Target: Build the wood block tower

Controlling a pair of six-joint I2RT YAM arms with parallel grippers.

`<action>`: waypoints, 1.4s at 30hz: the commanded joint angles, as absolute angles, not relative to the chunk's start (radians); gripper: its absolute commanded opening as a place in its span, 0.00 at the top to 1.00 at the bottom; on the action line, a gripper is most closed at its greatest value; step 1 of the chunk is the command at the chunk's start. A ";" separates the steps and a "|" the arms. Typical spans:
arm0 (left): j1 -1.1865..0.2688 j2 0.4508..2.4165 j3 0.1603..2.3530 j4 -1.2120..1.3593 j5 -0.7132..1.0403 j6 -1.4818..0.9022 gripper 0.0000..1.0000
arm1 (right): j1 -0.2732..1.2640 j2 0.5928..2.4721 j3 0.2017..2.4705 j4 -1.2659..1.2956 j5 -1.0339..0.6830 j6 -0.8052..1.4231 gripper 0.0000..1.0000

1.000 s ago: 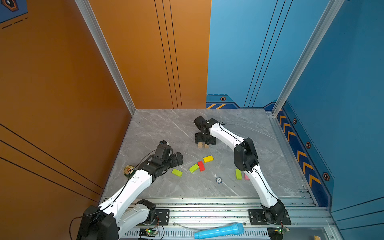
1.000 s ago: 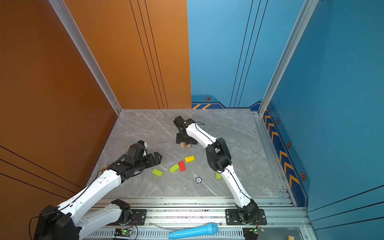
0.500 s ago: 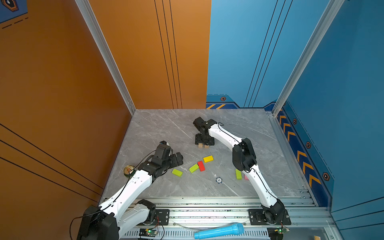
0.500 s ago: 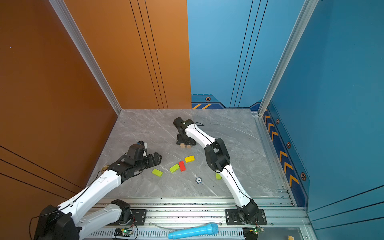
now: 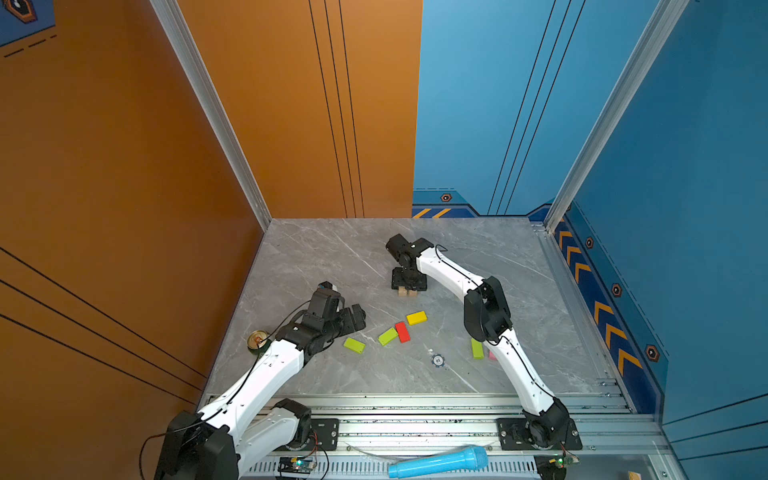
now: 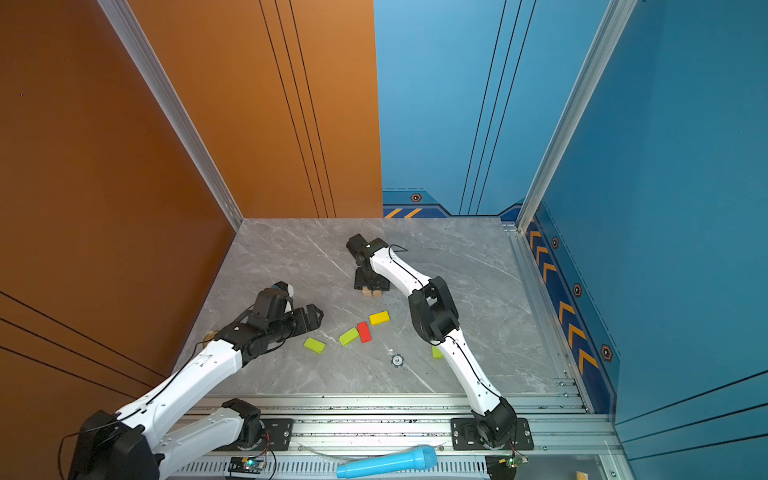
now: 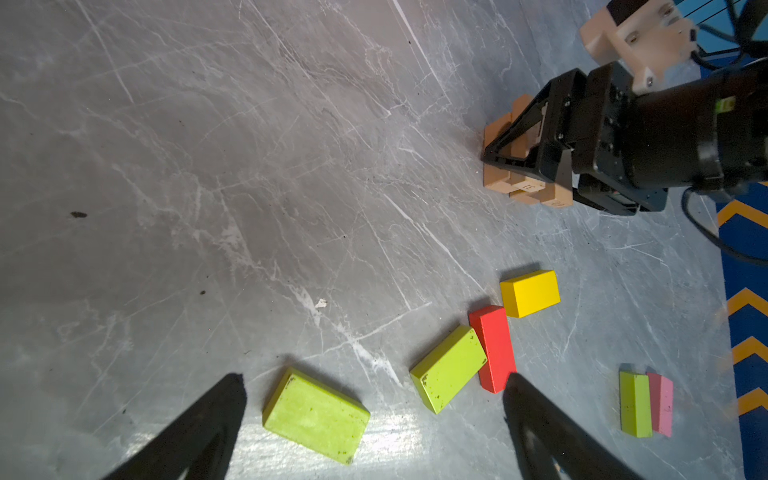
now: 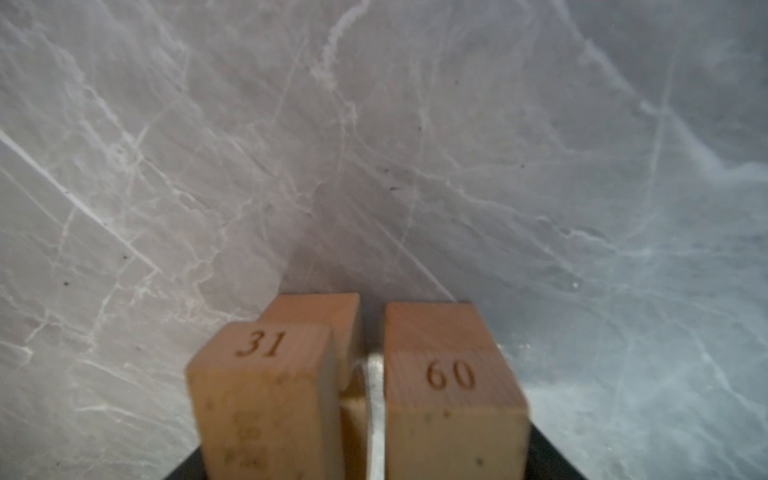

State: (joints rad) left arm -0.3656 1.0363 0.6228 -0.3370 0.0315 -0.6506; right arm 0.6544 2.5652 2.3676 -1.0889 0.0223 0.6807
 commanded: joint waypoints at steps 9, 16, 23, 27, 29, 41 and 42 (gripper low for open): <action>-0.352 1.040 0.609 -0.323 0.047 -0.634 0.02 | 0.646 2.593 2.391 -1.127 0.012 0.685 0.32; -0.353 1.040 0.611 -0.322 0.048 -0.635 0.02 | 0.643 2.596 2.393 -1.128 0.008 0.681 0.34; -0.351 1.040 0.611 -0.322 0.048 -0.635 0.02 | 0.643 2.599 2.395 -1.127 0.006 0.677 0.38; -0.352 1.042 0.613 -0.323 0.048 -0.635 0.02 | 0.642 2.599 2.395 -1.127 0.005 0.676 0.39; -0.351 1.043 0.613 -0.324 0.048 -0.636 0.02 | 0.642 2.601 2.396 -1.127 0.002 0.676 0.40; -0.351 1.038 0.614 -0.328 0.046 -0.636 0.02 | 0.647 2.589 2.405 -1.127 -0.005 0.658 0.16; -0.351 1.038 0.614 -0.329 0.046 -0.636 0.02 | 0.646 2.586 2.407 -1.127 -0.006 0.655 0.15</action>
State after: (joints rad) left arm -0.3599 1.0363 0.6228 -0.3248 0.0353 -0.6502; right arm 0.6479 2.5671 2.3791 -1.0920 -0.0006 0.6693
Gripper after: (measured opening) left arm 0.980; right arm 0.845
